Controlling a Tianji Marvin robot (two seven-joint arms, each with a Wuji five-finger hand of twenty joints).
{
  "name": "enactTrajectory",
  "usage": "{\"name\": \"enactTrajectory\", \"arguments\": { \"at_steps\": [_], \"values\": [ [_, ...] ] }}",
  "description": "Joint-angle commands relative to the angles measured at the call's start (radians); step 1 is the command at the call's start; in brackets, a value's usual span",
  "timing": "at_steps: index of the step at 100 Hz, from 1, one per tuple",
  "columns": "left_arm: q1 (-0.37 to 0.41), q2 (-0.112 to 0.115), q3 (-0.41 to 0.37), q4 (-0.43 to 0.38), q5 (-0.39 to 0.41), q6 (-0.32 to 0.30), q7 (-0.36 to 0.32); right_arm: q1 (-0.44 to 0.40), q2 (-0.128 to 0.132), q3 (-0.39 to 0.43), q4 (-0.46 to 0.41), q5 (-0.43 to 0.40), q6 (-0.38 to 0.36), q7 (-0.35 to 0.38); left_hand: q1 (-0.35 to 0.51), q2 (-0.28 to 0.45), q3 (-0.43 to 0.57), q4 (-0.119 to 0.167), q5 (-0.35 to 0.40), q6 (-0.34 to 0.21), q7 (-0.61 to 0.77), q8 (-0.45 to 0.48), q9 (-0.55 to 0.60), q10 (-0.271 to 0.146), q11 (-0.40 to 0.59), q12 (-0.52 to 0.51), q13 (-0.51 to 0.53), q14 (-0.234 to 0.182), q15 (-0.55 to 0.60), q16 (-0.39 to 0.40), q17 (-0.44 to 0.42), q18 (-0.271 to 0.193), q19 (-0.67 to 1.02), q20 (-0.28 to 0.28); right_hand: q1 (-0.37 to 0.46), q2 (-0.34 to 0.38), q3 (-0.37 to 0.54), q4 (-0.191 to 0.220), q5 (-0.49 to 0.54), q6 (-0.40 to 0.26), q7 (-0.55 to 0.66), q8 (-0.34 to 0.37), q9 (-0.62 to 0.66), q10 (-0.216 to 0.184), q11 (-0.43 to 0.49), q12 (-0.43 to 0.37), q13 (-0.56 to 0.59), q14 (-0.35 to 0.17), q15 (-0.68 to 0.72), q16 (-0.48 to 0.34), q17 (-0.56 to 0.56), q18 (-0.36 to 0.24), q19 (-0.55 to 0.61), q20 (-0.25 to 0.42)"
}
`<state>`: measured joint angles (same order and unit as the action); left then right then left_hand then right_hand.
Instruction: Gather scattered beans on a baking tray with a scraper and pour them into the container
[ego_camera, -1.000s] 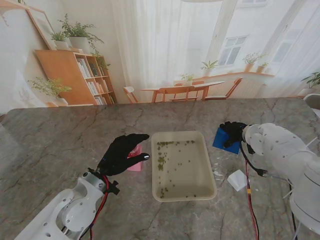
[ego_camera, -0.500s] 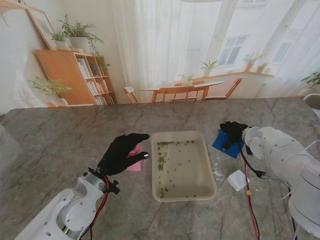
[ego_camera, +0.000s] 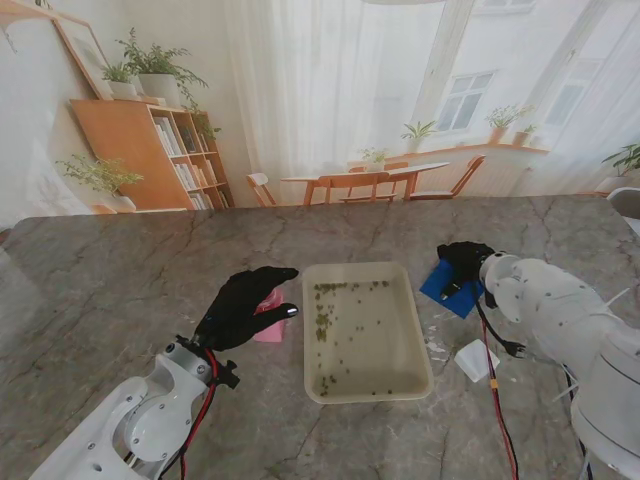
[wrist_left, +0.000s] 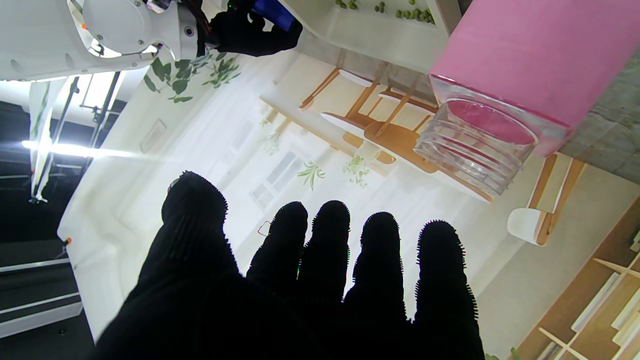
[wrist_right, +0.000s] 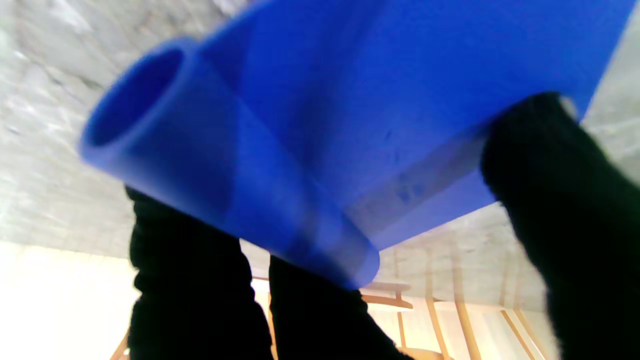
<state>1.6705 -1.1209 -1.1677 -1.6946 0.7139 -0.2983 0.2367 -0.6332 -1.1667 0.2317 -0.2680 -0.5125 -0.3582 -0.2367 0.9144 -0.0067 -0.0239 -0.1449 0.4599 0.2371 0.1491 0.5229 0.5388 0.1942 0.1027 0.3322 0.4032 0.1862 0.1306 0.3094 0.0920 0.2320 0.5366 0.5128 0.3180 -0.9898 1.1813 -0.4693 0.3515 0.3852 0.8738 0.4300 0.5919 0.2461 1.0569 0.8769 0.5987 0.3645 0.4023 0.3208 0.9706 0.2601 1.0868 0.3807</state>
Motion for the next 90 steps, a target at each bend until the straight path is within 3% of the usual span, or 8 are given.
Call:
{"name": "enactTrajectory", "arguments": {
  "at_steps": [1,10,17,27,37,60,77,90],
  "values": [
    [0.006,-0.004,0.001,-0.002,0.000,-0.001,0.004,-0.079,-0.024,-0.018,0.007,-0.018,-0.006,0.060,0.021,0.057,-0.016,0.102,0.023,-0.025,0.010,0.011,0.006,-0.029,0.000,0.021,0.021,-0.023,0.015,0.012,-0.003,-0.008,0.021,0.000,0.286,0.014,0.126,0.112,0.345,-0.719,0.641,0.072,-0.010,-0.090,0.040,-0.005,0.421,-0.647,0.728,0.079,0.097,-0.603,0.210,0.109],
    [0.008,-0.004,-0.002,-0.004,0.001,0.000,0.003,-0.074,-0.028,-0.008,0.007,-0.020,0.002,0.046,0.022,0.056,-0.016,0.102,0.025,-0.024,0.011,0.011,0.005,-0.028,-0.001,0.021,0.023,-0.021,0.016,0.012,-0.002,-0.009,0.023,0.000,0.285,0.044,0.121,0.112,0.400,-0.740,0.618,0.227,-0.001,-0.116,0.075,0.004,0.417,-0.640,0.741,0.083,0.100,-0.580,0.225,0.112],
    [0.010,-0.004,-0.004,-0.005,0.002,0.000,0.004,-0.072,-0.031,0.006,0.007,-0.020,0.008,0.035,0.023,0.057,-0.017,0.102,0.025,-0.024,0.011,0.012,0.006,-0.028,0.000,0.021,0.023,-0.023,0.016,0.013,-0.002,-0.010,0.023,-0.001,0.272,0.086,0.117,0.120,0.429,-0.766,0.615,0.263,0.012,-0.133,0.092,0.008,0.415,-0.623,0.746,0.087,0.103,-0.554,0.235,0.113],
    [0.014,-0.004,-0.007,-0.008,0.005,0.000,0.006,-0.071,-0.036,0.032,0.003,-0.021,0.016,0.017,0.023,0.058,-0.017,0.102,0.025,-0.024,0.011,0.012,0.007,-0.030,0.000,0.022,0.023,-0.023,0.016,0.013,-0.002,-0.009,0.024,-0.002,0.248,0.189,0.085,0.147,0.443,-0.856,0.574,0.310,0.050,-0.135,0.101,0.001,0.435,-0.573,0.747,0.092,0.107,-0.476,0.269,0.119],
    [0.015,-0.004,-0.008,-0.009,0.005,0.000,0.007,-0.086,-0.006,0.102,-0.074,-0.058,0.044,0.025,0.024,0.057,-0.017,0.102,0.024,-0.022,0.010,0.012,0.005,-0.028,-0.001,0.021,0.023,-0.021,0.016,0.013,-0.003,-0.008,0.025,-0.003,0.244,0.243,0.062,0.164,0.438,-0.884,0.552,0.323,0.074,-0.109,0.051,-0.031,0.450,-0.526,0.703,0.087,0.106,-0.421,0.275,0.110],
    [0.016,-0.005,-0.008,-0.008,0.010,0.002,0.016,-0.144,0.065,0.284,-0.268,-0.172,0.094,0.089,0.024,0.059,-0.017,0.102,0.024,-0.022,0.010,0.012,0.006,-0.030,0.000,0.021,0.025,-0.021,0.017,0.014,-0.003,-0.007,0.026,-0.004,0.301,0.312,0.012,0.186,0.383,-0.846,0.551,0.410,0.087,-0.070,-0.062,-0.111,0.484,-0.497,0.646,0.081,0.109,-0.423,0.290,0.103],
    [0.035,-0.005,-0.022,-0.019,0.016,-0.003,0.024,-0.190,0.095,0.404,-0.386,-0.249,0.106,0.126,0.023,0.058,-0.017,0.102,0.026,-0.024,0.011,0.012,0.007,-0.028,0.000,0.022,0.028,-0.018,0.019,0.015,-0.001,-0.003,0.030,-0.002,0.354,0.390,-0.061,0.212,0.335,-0.897,0.524,0.472,0.112,-0.087,-0.120,-0.155,0.516,-0.481,0.611,0.139,0.119,-0.422,0.327,0.113],
    [0.044,-0.005,-0.028,-0.025,0.019,-0.006,0.030,-0.221,0.114,0.477,-0.464,-0.317,0.106,0.138,0.023,0.059,-0.017,0.102,0.024,-0.025,0.010,0.012,0.007,-0.027,0.000,0.022,0.030,-0.019,0.020,0.017,-0.001,-0.003,0.033,-0.001,0.407,0.432,-0.134,0.215,0.294,-0.960,0.501,0.525,0.135,-0.136,-0.106,-0.142,0.532,-0.489,0.671,0.204,0.135,-0.420,0.387,0.140]
  ]
}}
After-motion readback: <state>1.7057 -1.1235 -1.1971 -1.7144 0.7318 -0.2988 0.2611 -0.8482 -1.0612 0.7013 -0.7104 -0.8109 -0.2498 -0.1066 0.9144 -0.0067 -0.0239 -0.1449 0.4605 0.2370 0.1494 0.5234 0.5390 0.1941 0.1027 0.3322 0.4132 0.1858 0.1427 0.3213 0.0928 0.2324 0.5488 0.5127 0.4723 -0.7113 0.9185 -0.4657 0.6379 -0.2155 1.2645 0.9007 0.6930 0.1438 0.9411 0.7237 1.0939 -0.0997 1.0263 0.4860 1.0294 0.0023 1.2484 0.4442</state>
